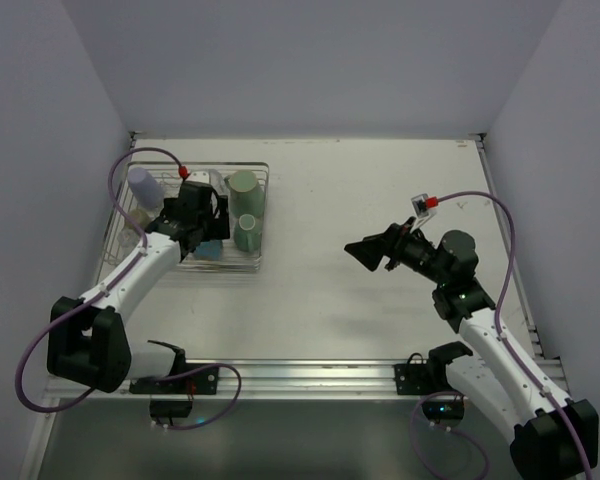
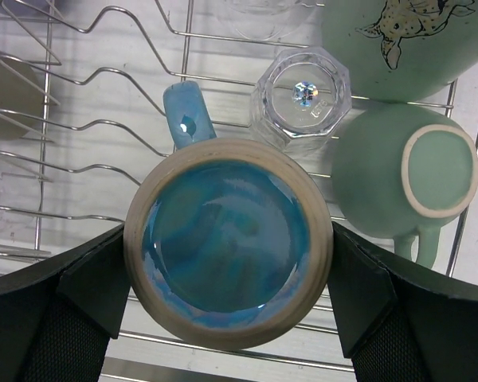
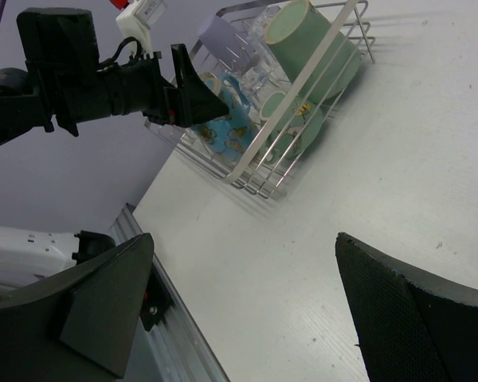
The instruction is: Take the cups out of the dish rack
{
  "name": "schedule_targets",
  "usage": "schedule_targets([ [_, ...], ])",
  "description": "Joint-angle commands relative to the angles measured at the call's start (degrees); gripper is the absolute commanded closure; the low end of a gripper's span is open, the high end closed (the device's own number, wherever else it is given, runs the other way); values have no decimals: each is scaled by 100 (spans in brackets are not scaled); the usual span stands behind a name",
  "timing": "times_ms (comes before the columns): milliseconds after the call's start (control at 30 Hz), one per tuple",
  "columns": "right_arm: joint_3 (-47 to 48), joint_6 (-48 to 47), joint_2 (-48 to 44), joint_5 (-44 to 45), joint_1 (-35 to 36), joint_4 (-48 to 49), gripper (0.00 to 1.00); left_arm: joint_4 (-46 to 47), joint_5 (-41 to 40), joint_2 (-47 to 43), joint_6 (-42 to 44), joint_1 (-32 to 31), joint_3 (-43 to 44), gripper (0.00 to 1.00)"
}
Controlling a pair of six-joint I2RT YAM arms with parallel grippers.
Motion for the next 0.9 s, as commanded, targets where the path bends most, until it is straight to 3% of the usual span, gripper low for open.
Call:
schedule_targets([
  [0, -61, -130, -32, -98, 32, 241, 1, -50, -74, 103, 84, 65, 47, 0],
  [67, -43, -130, -32, -107, 32, 232, 1, -67, -128, 94, 76, 65, 21, 1],
  [167, -43, -130, -41, -98, 32, 232, 1, -41, -136, 24, 58, 65, -93, 13],
  [267, -26, -121, -41, -116, 32, 206, 1, -32, -145, -73, 58, 65, -208, 37],
  [467, 36, -77, -41, -63, 76, 171, 1, -50, 3, -529, 23, 48, -410, 66],
  [633, 80, 177, 117, 174, 339, 372, 1, -32, 74, -1091, -39, 48, -551, 76],
  [867, 536, 485, 1003, 780, 1156, 821, 1, 319, 145, -1681, -65, 48, -665, 81],
])
